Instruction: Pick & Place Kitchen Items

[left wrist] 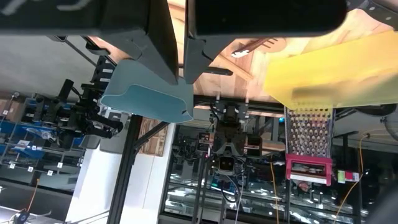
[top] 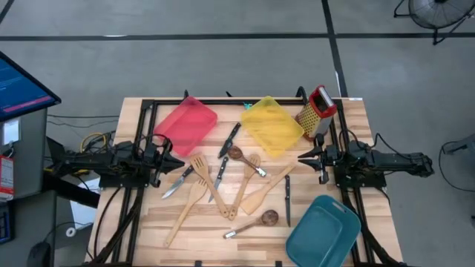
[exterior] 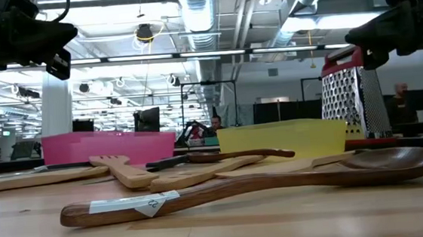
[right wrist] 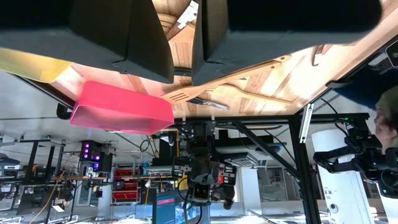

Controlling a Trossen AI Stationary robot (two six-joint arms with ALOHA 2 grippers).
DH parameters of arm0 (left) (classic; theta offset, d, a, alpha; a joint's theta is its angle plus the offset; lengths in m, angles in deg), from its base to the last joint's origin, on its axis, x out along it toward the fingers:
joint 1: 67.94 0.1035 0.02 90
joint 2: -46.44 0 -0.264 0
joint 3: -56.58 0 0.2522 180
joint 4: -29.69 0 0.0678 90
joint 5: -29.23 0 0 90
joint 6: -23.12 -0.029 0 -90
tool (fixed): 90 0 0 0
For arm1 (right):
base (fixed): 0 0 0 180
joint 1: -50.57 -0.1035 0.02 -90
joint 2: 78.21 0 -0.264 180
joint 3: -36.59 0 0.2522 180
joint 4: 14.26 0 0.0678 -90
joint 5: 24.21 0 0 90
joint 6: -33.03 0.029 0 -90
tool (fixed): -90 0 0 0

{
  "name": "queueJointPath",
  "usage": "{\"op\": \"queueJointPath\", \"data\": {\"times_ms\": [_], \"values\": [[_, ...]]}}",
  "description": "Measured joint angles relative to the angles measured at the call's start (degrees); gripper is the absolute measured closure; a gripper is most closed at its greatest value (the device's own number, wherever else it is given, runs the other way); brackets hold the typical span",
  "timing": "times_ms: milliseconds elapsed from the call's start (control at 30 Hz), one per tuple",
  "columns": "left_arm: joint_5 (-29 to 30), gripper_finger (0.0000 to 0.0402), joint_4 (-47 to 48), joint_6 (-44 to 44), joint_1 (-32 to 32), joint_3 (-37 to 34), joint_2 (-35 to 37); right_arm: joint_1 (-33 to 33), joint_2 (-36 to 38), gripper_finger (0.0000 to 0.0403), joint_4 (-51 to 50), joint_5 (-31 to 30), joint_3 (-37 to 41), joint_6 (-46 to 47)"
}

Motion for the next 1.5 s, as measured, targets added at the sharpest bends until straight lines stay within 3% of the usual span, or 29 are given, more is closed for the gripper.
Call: {"op": "queueJointPath", "data": {"times_ms": [1000,1500], "values": [[0.01,0.0394,-1.95,0.02,0.01,0.0,0.01,1.51,-0.11,0.0331,-0.07,0.0,-0.04,0.01],[3.33,0.0394,-10.37,0.11,-0.02,0.0,0.01,1.59,0.02,0.0331,-0.09,-0.09,-0.06,0.0]]}}
